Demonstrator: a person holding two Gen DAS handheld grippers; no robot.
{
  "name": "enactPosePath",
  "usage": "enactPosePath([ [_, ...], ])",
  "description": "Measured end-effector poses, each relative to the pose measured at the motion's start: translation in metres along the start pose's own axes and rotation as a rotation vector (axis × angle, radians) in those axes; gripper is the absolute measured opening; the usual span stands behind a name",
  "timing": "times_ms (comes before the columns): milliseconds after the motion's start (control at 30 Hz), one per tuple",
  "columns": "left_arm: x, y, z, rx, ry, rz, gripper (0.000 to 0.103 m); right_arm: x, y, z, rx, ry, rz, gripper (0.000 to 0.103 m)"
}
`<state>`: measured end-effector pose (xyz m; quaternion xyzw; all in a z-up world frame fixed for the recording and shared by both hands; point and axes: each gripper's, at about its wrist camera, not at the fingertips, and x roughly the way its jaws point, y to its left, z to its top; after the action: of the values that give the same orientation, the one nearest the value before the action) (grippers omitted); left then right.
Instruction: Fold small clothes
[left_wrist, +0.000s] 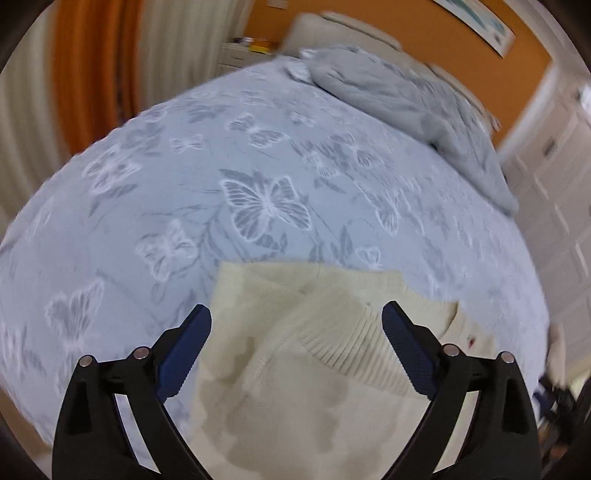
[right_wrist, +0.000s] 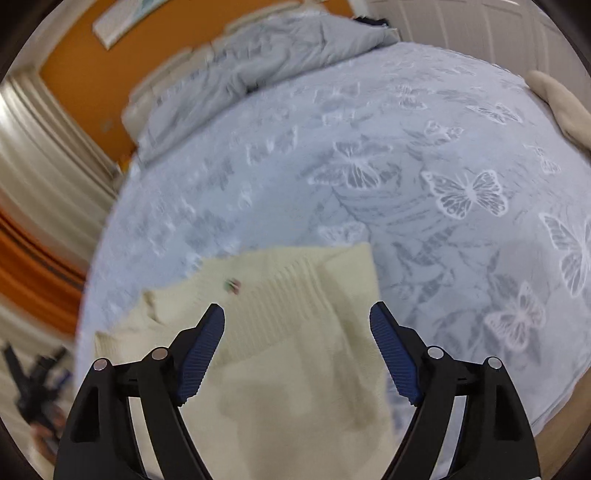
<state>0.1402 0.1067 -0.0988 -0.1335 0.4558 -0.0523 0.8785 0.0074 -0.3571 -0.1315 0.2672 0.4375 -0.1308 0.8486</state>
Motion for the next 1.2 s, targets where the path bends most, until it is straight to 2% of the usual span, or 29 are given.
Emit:
enactPosePath([
  [133,0.052,-0.001,0.000,0.055,0.162,0.021,0.088,0.045,0.000,0.003,-0.021,0.088,-0.044,0.079],
  [167,0.063,-0.003,-0.002,0.064,0.189,0.026,0.076,0.055,0.000,0.002,-0.019,0.113,-0.047,0.078],
  [200,0.074,-0.005,-0.003,0.076,0.229,0.021,0.050,0.062,0.001,0.000,-0.019,0.132,-0.041,0.056],
  [233,0.080,-0.007,-0.005,0.081,0.261,0.013,0.036,0.065,0.003,-0.001,-0.026,0.151,-0.030,0.012],
  [267,0.082,-0.009,-0.007,0.081,0.281,0.006,0.013,0.065,0.008,-0.001,-0.032,0.167,-0.021,0.009],
  [300,0.078,-0.012,-0.005,0.076,0.270,-0.006,0.010,0.055,0.012,0.000,-0.033,0.134,-0.013,0.009],
  [400,0.050,-0.018,0.009,0.061,0.190,-0.056,0.010,0.006,0.025,0.017,-0.029,-0.008,0.086,0.008],
  [500,0.028,-0.026,0.034,0.059,0.128,-0.066,0.010,-0.012,0.032,0.037,-0.025,-0.073,0.103,0.008],
  [567,0.039,-0.031,0.044,0.069,0.128,-0.020,0.010,0.010,0.029,0.044,-0.040,-0.041,0.042,0.010],
  [600,0.051,-0.032,0.047,0.083,0.141,0.026,0.011,0.030,0.026,0.044,-0.048,0.005,0.007,0.012],
  [633,0.072,-0.033,0.045,0.103,0.180,0.066,0.012,0.062,0.018,0.039,-0.041,0.100,-0.053,0.016],
  [667,0.088,-0.032,0.040,0.115,0.222,0.106,0.016,0.078,0.015,0.035,-0.031,0.150,-0.103,0.016],
  [700,0.104,-0.030,0.032,0.124,0.268,0.155,0.018,0.084,0.012,0.032,-0.021,0.166,-0.129,0.016],
  [733,0.110,-0.029,0.026,0.131,0.274,0.185,0.019,0.077,0.013,0.031,-0.018,0.137,-0.124,0.017],
  [767,0.099,-0.029,0.024,0.123,0.232,0.188,0.023,0.055,0.021,0.031,-0.034,0.061,-0.119,0.019],
  [833,0.071,-0.034,0.023,0.126,0.162,0.191,0.041,0.015,0.042,0.026,-0.102,-0.055,-0.095,0.023],
  [867,0.054,-0.037,0.021,0.135,0.130,0.186,0.053,-0.002,0.059,0.019,-0.153,-0.078,-0.046,0.023],
  [933,0.025,-0.048,0.013,0.148,0.083,0.144,0.058,-0.005,0.088,0.003,-0.204,-0.023,0.054,0.023],
  [967,0.020,-0.054,0.007,0.153,0.086,0.128,0.059,0.005,0.112,-0.012,-0.228,0.049,0.137,0.023],
  [1033,0.021,-0.072,-0.010,0.166,0.142,0.091,0.059,0.029,0.150,-0.037,-0.274,0.141,0.223,0.023],
  [1100,0.031,-0.082,-0.026,0.168,0.187,0.076,0.059,0.049,0.177,-0.058,-0.331,0.197,0.242,0.023],
  [1167,0.042,-0.087,-0.039,0.182,0.223,0.101,0.059,0.070,0.192,-0.074,-0.394,0.239,0.199,0.020],
  [1200,0.045,-0.085,-0.045,0.192,0.229,0.126,0.059,0.075,0.188,-0.076,-0.414,0.234,0.158,0.012],
])
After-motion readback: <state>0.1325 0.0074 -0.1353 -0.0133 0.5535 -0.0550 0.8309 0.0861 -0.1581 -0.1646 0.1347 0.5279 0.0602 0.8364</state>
